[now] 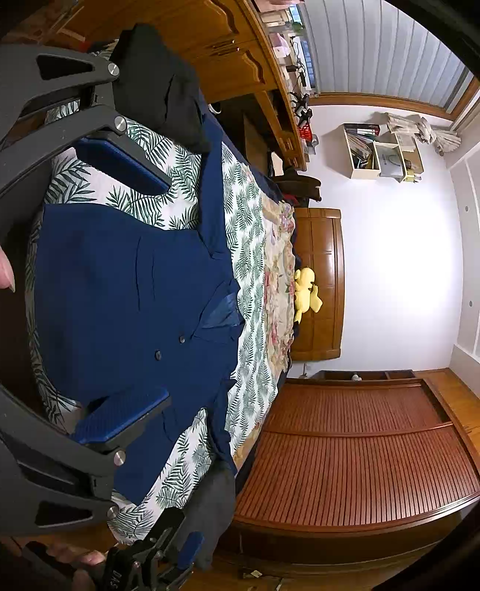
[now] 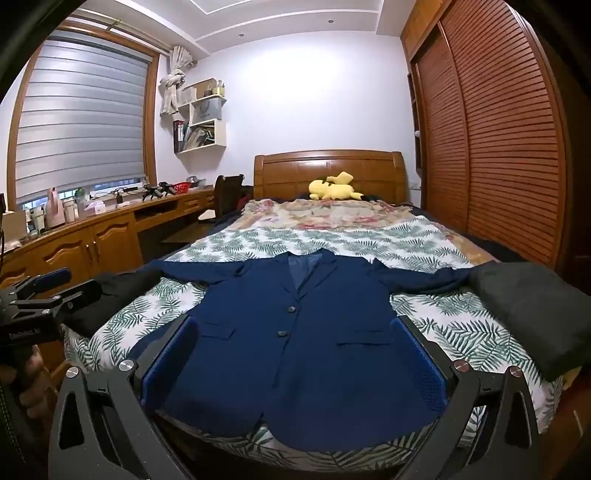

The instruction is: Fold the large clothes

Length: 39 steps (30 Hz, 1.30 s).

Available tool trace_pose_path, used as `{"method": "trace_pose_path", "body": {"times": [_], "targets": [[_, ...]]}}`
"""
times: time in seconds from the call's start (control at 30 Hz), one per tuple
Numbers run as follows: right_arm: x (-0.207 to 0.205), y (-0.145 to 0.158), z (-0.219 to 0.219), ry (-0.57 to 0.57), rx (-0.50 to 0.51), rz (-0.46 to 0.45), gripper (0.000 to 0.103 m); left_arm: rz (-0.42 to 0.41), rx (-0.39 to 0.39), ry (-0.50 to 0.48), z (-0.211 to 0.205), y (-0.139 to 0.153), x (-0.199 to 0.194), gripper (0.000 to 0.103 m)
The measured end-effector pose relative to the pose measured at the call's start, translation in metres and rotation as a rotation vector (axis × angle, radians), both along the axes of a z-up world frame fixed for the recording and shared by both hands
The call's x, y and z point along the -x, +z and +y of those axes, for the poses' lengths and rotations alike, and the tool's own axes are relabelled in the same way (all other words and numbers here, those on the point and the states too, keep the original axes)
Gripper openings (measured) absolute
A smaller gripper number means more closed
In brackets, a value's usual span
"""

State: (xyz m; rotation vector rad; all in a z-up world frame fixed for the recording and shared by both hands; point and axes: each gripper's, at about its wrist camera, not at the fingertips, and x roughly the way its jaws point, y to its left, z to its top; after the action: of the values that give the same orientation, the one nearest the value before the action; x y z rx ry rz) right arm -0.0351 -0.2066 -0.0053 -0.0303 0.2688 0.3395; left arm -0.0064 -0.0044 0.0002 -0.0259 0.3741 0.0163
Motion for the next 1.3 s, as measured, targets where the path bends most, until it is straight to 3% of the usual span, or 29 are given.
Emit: {"method": "trace_pose_path", "body": {"times": [1.3], "targets": [[0.001,-0.002,-0.003,0.003,-0.009,-0.001,0.103,-0.022,-0.01,-0.012,-0.005,0.007,0.007,0.103]]}}
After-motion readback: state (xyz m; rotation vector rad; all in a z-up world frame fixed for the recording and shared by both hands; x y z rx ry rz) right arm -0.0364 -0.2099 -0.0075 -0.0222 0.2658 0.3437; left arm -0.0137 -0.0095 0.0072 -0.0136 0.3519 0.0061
